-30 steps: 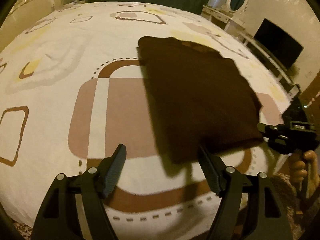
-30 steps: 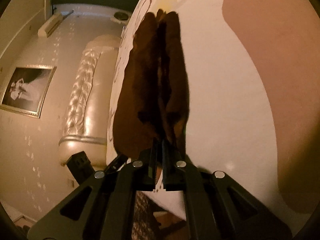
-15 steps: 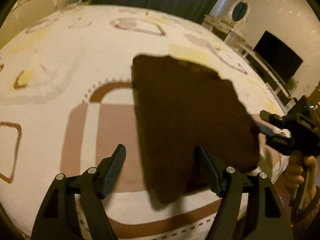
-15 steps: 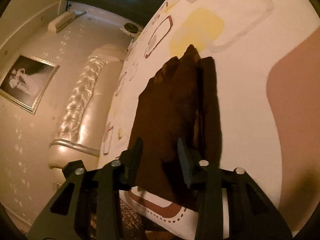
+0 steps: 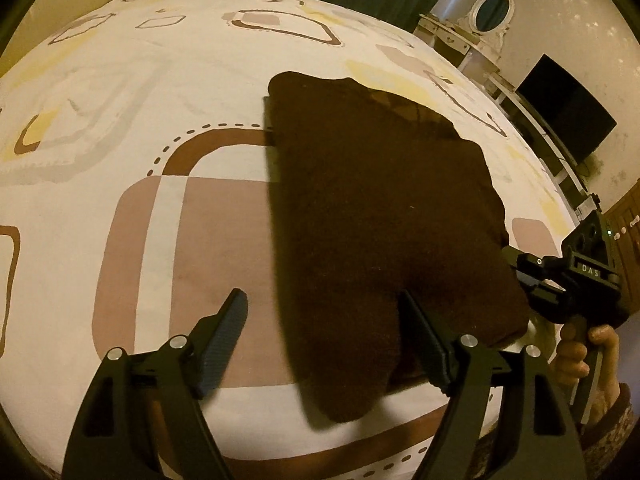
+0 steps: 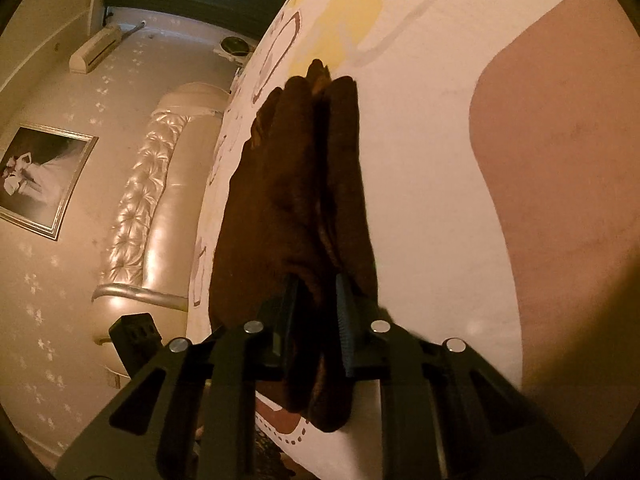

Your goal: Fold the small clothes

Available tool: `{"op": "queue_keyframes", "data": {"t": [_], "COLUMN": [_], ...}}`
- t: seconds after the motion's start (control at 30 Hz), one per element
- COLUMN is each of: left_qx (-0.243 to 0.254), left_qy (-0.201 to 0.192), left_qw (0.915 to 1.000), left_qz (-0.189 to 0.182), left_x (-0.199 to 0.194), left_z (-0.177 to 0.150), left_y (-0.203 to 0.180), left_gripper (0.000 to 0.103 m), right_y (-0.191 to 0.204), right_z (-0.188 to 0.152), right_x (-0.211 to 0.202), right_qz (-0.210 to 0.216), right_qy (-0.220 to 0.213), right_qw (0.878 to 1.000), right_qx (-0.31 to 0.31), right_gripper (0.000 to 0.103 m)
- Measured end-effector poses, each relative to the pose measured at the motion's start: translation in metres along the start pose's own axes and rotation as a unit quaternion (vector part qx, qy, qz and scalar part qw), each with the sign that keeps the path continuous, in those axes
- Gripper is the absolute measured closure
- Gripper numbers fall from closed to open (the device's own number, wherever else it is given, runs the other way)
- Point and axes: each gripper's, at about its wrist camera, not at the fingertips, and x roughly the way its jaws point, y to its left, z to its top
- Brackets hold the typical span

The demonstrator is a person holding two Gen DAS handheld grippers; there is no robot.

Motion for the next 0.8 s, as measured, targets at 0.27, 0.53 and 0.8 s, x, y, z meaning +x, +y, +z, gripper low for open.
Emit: {"op": "queue_keyframes", "data": {"t": [0.27, 0.53, 0.8], "left_qx": [-0.001, -0.012, -0.019], "left_qy": [0.001, 0.003, 0.004], "left_qw": [1.0, 0.9999, 0.9998], "left_qz": [0.001, -0.006, -0.009], "left_x": [0.0, -0.002, -0.013], "left_z": [0.0, -0.001, -0.004], "left_y": [-0.001, 0.0, 0.001], "left_gripper": [0.025, 0.025, 0.024], "right_y": [-0.002, -0.005, 0.002], "right_z": [-0.002, -0.003, -0.009], "right_x": [0.0, -0.004, -0.014], "right_qz": [0.005, 0.009, 0.005], "right_qy": [-0.004, -0.005, -0.012], "right_qw": [1.0, 1.0, 1.0], "right_qx": [0.007, 0.019, 0.018], "right_gripper": [0.087, 0.084, 0.063]}}
